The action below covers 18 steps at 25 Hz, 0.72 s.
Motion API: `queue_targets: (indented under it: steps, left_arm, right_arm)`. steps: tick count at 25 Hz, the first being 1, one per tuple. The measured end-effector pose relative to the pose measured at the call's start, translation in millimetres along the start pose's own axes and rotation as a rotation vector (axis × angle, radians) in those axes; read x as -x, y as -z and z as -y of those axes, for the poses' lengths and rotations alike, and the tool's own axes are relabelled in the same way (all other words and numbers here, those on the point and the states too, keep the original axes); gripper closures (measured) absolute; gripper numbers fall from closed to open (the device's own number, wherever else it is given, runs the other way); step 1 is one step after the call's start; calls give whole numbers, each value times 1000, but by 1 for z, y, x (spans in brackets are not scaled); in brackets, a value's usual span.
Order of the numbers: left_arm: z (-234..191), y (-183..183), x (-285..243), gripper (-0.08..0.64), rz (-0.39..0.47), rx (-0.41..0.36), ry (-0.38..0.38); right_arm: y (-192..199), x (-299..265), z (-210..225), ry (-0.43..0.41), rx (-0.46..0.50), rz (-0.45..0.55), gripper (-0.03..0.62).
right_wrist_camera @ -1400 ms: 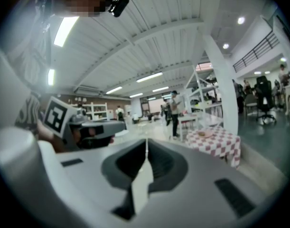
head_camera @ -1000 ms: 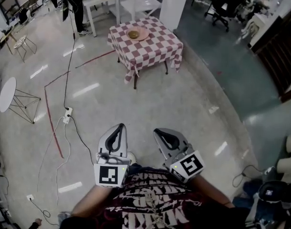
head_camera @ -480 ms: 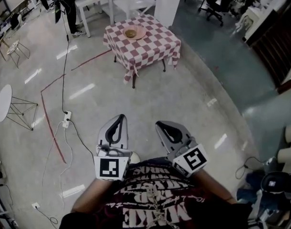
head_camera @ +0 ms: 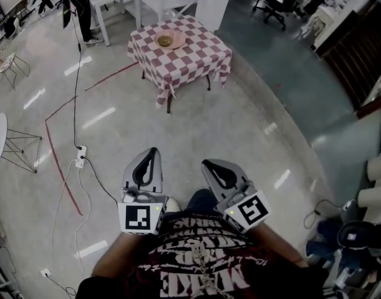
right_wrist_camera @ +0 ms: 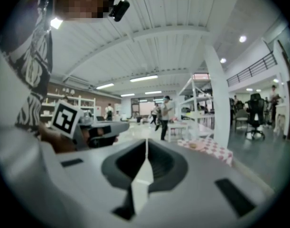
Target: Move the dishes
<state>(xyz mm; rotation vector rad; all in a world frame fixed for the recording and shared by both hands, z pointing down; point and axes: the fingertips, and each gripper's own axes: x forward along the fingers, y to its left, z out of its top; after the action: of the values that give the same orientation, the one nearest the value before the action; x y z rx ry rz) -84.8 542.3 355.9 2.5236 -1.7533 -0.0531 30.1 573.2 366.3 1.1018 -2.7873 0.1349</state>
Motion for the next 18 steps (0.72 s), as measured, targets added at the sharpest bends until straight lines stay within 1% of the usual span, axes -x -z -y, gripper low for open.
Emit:
queue_targets:
  steps: [5,9,12,16,18]
  left_arm:
    - [-1,11,-13,535,-22,10,15]
    - [-10,16,-30,535,-43,0,-2]
    - [-15,17,-43,534,-52,-10,-11]
    - [-16,20,-59,535,-80,-35,-10]
    - [-18,22,-69,535,-90,-32,-15]
  right_arm:
    - [13,-5,7,5,-28,-27,557]
    - [12,-21,27,13,-47,-12,557]
    - [15,-33,42,18,-82,-10,557]
    - [13,-51,62,9,-103,-1,557]
    - [13,-60,72,5,-115,3,557]
